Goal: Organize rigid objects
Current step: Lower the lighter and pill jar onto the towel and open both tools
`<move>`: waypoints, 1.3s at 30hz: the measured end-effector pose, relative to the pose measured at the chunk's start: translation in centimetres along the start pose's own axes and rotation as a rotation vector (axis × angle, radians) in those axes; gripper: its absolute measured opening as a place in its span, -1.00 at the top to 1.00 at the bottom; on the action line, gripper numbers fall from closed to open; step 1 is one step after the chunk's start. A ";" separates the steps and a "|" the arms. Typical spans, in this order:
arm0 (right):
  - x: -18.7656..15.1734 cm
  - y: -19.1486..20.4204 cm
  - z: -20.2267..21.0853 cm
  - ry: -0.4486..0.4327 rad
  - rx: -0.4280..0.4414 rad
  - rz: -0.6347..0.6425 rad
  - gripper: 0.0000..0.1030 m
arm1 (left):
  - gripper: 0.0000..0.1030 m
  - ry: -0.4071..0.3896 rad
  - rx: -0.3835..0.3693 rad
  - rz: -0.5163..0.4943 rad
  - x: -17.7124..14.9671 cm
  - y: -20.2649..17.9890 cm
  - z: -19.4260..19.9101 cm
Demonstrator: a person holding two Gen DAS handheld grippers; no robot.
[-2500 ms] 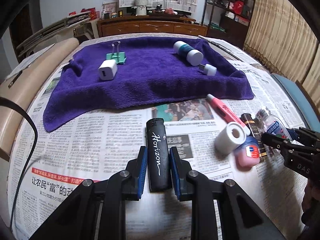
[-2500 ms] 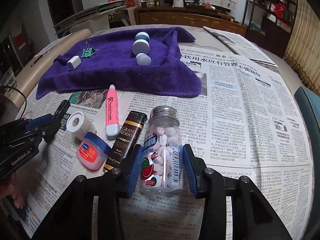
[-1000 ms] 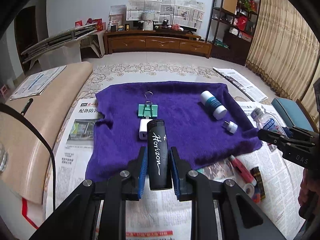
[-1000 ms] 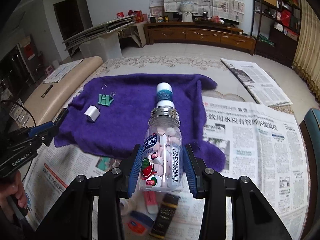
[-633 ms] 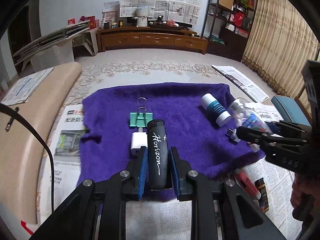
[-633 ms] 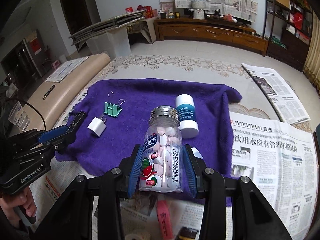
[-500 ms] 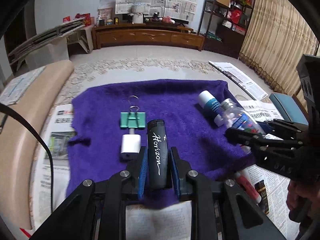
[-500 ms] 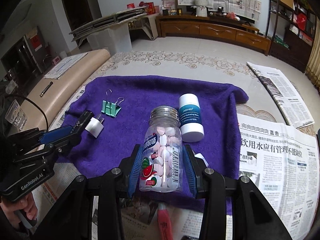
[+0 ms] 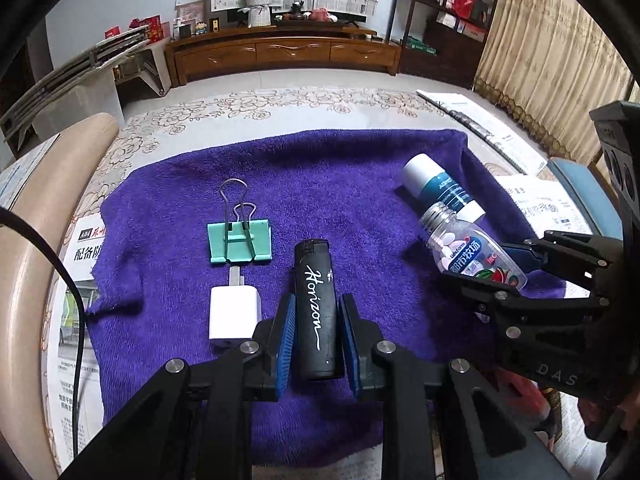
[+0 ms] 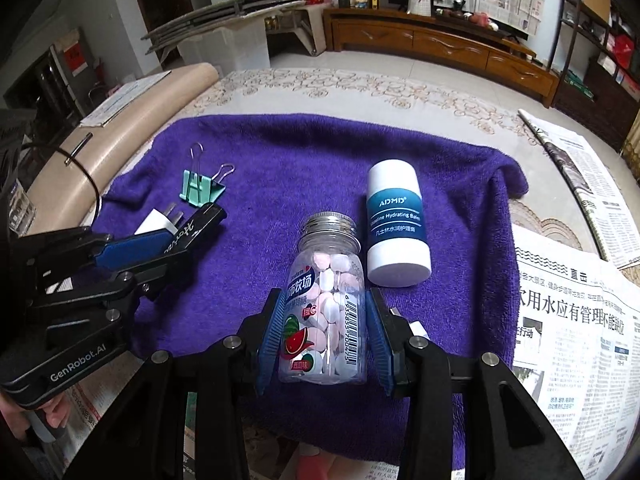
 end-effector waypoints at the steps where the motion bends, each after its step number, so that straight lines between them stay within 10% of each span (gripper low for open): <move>1: 0.0 0.0 -0.2 0.003 -0.002 0.005 0.21 | 0.58 0.008 0.004 -0.006 0.0 0.0 -0.2; 30: -0.9 1.1 -1.3 0.080 0.007 0.219 0.20 | 0.52 0.151 0.017 -0.140 0.9 -0.2 -2.0; 39: -1.2 0.4 -1.0 0.104 0.034 0.214 0.15 | -0.27 0.161 0.012 -0.153 0.2 -0.8 -2.1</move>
Point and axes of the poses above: each gripper's, at about its wrist camera, not at the fingertips, and z roughly against the way its jaws point, y to its left, x to its top, the point moved 3 cm from there along -z, roughly the way its jaws point, and after that the axes turned 5 degrees about y, right-handed, at the moved point
